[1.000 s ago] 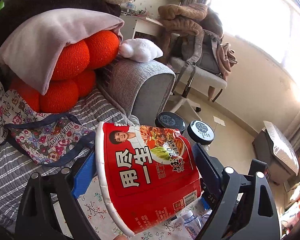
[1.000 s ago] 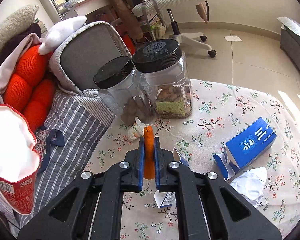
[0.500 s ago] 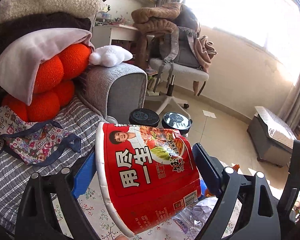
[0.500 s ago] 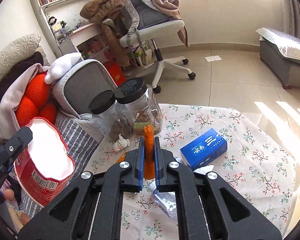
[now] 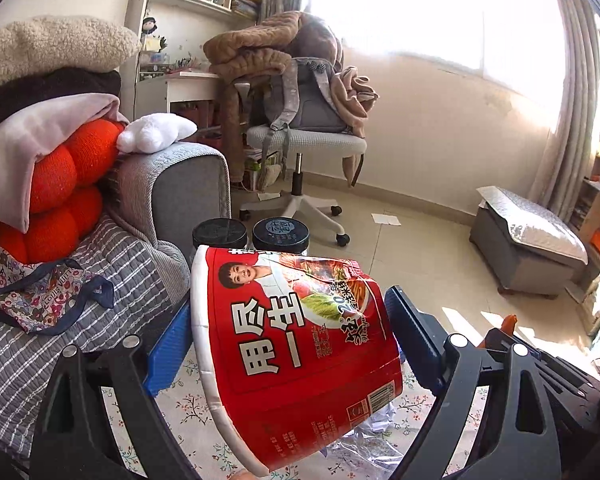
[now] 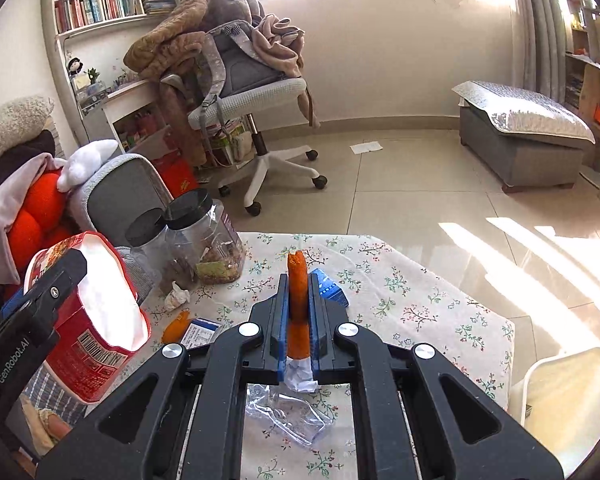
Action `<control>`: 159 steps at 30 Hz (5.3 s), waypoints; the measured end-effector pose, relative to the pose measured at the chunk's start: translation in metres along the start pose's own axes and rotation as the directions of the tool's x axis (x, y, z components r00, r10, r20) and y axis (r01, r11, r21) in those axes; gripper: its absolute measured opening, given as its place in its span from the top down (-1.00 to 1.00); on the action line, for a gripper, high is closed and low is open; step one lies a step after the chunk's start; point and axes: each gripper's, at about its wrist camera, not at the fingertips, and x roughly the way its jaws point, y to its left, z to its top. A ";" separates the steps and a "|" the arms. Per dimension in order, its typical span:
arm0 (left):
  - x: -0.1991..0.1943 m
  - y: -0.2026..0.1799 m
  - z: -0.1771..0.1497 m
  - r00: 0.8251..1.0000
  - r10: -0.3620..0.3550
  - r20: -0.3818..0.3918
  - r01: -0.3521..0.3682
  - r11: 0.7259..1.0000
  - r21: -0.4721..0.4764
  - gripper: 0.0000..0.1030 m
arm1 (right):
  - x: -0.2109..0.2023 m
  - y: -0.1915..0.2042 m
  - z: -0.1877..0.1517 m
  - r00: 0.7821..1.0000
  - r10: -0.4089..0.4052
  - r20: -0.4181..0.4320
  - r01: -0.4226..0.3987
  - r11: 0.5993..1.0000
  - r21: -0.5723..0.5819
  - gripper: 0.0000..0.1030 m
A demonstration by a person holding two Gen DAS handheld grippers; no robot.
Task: Collect trash
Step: 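Carry noodle cup and orange peel to the white bin and open both tools, then move both open tools back toward the table, then grasp the white-and-blue printed card with the left tool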
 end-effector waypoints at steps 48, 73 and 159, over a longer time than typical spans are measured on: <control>-0.072 -0.291 -0.090 0.872 -0.463 -0.157 0.489 0.824 0.286 -0.71 | -0.185 -0.297 -0.080 0.644 -0.765 0.031 0.725 0.623 0.294 -0.86; -0.048 -0.342 -0.127 0.688 -0.539 -0.486 0.680 0.713 0.171 -0.80 | -0.197 -0.318 -0.085 0.627 -0.779 -0.001 0.717 0.576 0.393 -0.86; 0.185 0.071 -0.088 0.798 0.018 -0.603 -0.021 1.000 0.001 -0.17 | 0.055 0.017 -0.075 0.968 -0.172 -0.182 0.087 0.913 -0.399 -0.86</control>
